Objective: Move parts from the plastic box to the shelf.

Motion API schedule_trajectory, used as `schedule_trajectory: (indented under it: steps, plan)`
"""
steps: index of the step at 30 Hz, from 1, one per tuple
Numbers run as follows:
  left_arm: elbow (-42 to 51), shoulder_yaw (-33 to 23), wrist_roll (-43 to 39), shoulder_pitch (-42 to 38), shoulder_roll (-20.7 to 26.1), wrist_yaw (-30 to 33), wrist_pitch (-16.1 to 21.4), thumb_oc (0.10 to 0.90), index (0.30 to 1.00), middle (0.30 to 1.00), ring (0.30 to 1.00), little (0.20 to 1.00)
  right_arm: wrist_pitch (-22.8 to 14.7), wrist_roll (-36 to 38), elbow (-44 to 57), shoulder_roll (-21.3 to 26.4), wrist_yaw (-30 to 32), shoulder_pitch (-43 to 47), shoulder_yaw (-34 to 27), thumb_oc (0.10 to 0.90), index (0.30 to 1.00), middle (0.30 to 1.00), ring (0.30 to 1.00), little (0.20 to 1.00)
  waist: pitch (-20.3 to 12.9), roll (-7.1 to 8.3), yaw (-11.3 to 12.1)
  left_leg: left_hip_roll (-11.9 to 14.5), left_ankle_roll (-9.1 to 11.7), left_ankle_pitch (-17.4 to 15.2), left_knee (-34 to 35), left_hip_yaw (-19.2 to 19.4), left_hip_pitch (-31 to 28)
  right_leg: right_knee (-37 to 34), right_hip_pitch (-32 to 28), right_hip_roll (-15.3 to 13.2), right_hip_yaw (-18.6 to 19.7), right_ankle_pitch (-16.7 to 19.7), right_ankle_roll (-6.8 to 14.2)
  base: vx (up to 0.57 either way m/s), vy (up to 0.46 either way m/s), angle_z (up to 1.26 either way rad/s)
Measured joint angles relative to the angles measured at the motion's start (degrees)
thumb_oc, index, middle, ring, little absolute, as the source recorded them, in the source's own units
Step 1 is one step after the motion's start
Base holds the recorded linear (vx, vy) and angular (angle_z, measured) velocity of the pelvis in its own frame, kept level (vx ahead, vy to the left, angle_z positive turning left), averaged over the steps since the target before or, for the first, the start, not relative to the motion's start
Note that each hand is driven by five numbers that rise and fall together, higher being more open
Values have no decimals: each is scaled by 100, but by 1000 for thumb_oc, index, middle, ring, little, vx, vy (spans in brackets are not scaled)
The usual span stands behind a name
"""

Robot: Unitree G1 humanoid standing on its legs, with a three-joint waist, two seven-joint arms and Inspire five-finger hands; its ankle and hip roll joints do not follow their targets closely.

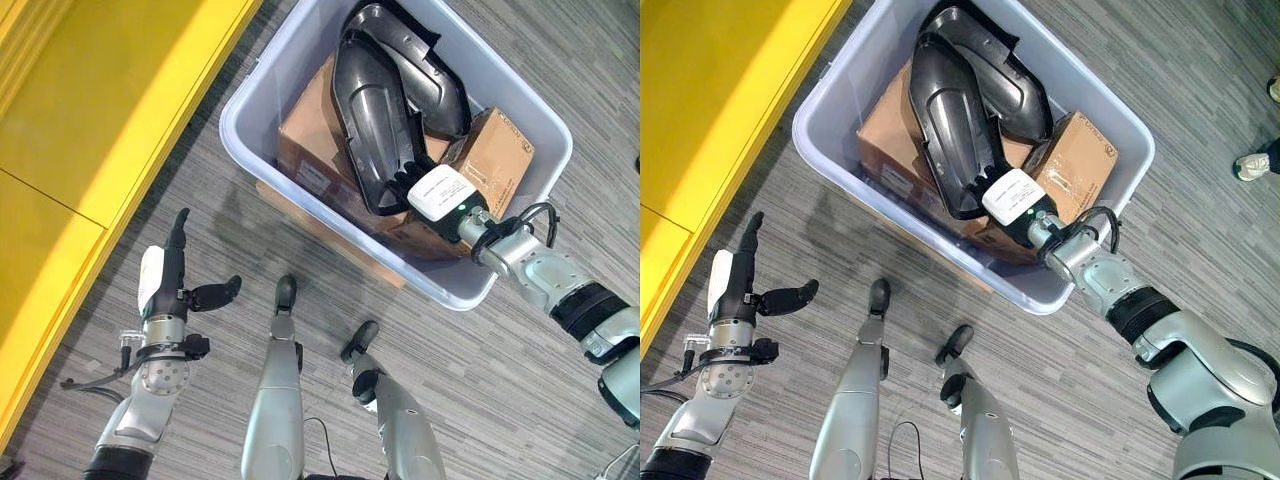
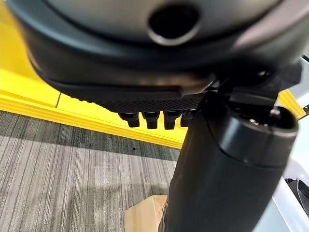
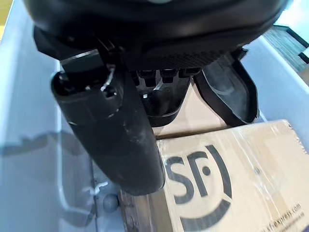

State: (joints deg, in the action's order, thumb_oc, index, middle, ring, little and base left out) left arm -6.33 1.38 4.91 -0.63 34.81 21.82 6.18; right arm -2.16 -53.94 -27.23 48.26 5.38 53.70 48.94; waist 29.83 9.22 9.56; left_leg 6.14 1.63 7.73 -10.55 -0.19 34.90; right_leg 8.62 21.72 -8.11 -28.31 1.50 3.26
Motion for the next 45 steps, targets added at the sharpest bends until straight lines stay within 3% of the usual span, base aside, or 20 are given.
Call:
schedule_trajectory:
  steps: [6, 12, 16, 18, 21, 26, 30, 45]
  plan:
    - [2, -46, -1, 37, -5, -7, -2, 900, 1000, 1000, 1000, 1000, 5, 7, -8, 207, -24, -157, -49, 900, 1000, 1000, 1000, 1000, 0, 0, -14, 4, -2, 2, 0, 14, -19, 10, 0, -1, 32, 2, -2, -1, -1, -1]
    - [1, -101, -3, 44, -5, -7, -4, 900, 1000, 1000, 1000, 1000, 34, 208, -43, 91, -53, -222, -335, 900, 1000, 1000, 1000, 1000, 0, 0, -11, 38, -2, 2, 8, 129, -102, 46, -1, 0, 131, 8, -11, -10, 0, -8]
    - [0, -101, -4, 8, -11, -4, -4, 900, 1000, 1000, 1000, 1000, 261, 618, -40, -163, 135, -265, -977, 900, 1000, 1000, 1000, 1000, 0, -1, -28, 57, 2, 6, 1, 150, -113, 61, -3, 11, 137, 16, -23, -3, 2, -2]
    - [-5, -103, -10, 15, -14, 4, -4, 900, 1000, 1000, 1000, 1000, 407, 889, -47, -475, 330, -451, -1598, 900, 1000, 1000, 1000, 1000, 1, -2, -20, 57, 2, 6, 1, 152, -122, 67, -9, 10, 143, 14, -25, 0, 0, 0]
    - [-28, -103, -15, 18, -18, 9, -3, 900, 1000, 1000, 1000, 1000, 621, 1263, -70, -977, 716, -793, -2055, 900, 1000, 1000, 1000, 1000, 1, -2, -17, 58, 2, 7, 2, 146, -133, 78, -12, 6, 146, 13, -25, 0, 0, 0]
    - [-29, -141, -14, 49, -24, 15, -4, 900, 1000, 1000, 1000, 1000, 677, 1376, -6, -1224, 742, -1316, -2060, 900, 1000, 1000, 1000, 1000, 2, -5, -21, 58, 18, -5, 27, 146, -130, 78, -4, 6, 145, 12, -27, 0, 0, 0]
    - [-27, -188, -12, 171, -72, 20, -98, 900, 1000, 1000, 1000, 1000, 648, 1470, 1115, -1204, 764, -1558, -2378, 900, 1000, 1000, 1000, 1000, 3, -5, -78, 62, 10, -2, 27, 155, -133, 77, -4, 11, 145, 1, -40, 0, 0, 0]
    - [-28, -207, -7, 179, -238, 21, -132, 900, 1000, 1000, 1000, 1000, 477, 1469, 1342, -1009, 690, -1498, -2372, 900, 1000, 1000, 1000, 1000, 2, -4, -106, 72, 7, 0, -10, 151, -136, 124, -5, 10, 147, 0, -42, 0, 0, 0]
